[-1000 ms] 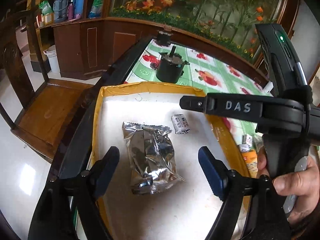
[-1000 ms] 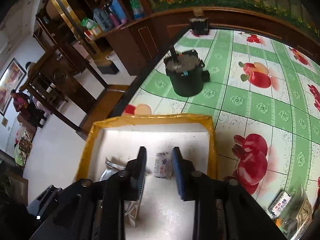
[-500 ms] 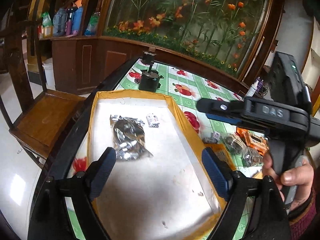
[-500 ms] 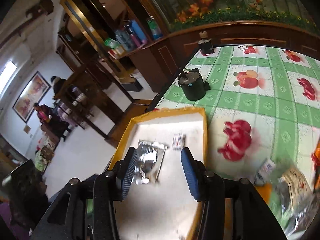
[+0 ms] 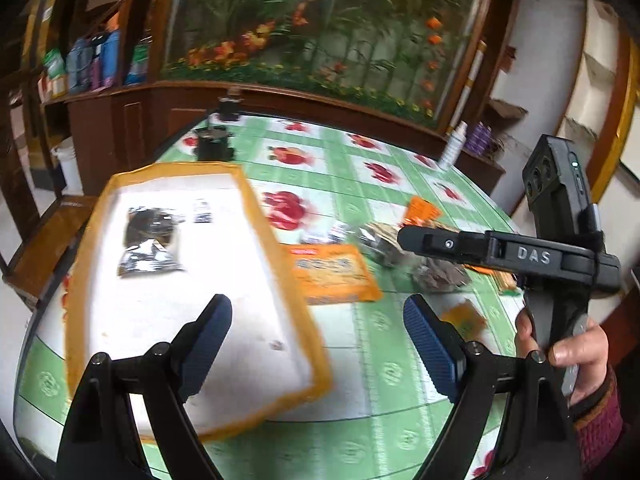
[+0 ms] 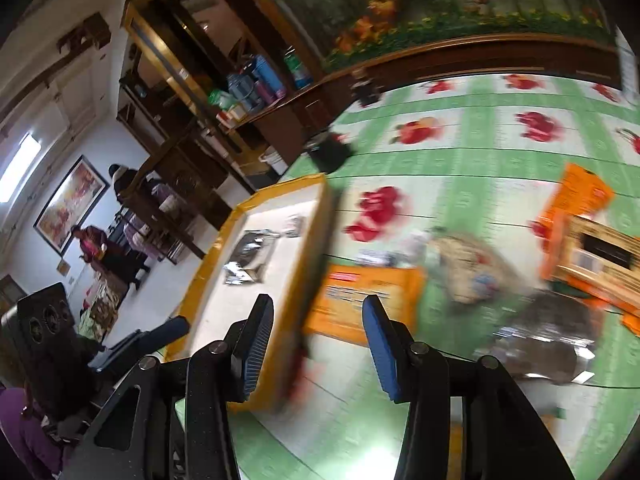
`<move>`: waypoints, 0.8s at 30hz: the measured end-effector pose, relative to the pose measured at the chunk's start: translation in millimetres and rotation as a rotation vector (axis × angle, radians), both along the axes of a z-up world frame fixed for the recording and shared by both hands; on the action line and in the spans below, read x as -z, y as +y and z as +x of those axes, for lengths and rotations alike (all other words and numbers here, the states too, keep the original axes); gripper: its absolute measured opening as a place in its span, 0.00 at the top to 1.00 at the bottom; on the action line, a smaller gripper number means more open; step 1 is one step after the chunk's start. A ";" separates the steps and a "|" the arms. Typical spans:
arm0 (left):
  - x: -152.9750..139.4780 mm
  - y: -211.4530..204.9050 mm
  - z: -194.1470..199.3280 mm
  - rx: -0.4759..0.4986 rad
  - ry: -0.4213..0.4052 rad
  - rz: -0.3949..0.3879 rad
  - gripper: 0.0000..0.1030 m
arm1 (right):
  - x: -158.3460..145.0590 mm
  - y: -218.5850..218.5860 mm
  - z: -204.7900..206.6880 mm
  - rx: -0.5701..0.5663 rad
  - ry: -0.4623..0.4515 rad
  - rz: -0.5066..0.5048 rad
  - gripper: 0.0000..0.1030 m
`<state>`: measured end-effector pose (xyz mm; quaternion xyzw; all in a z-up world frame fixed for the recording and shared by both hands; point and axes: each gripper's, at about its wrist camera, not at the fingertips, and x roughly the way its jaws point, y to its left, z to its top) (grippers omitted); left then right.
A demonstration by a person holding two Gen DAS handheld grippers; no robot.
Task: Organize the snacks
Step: 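Grasp a WEIDAN cracker pack with the right gripper while the left gripper grasps another white candy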
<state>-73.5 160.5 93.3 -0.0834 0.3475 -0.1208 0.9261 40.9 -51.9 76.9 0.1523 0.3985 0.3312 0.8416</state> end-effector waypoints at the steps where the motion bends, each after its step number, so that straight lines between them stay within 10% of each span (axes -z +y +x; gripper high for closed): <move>1: 0.1 -4.9 -0.6 0.010 0.000 0.004 0.16 | 1.8 -10.1 -1.0 0.011 -0.003 0.004 0.51; 10: 14.3 -77.3 -12.0 0.118 0.039 0.046 0.16 | 35.5 -102.0 11.5 0.077 0.071 0.141 0.46; 24: 65.7 -133.9 -24.3 0.277 0.173 0.054 0.16 | 35.6 -116.5 9.6 0.096 0.090 0.166 0.43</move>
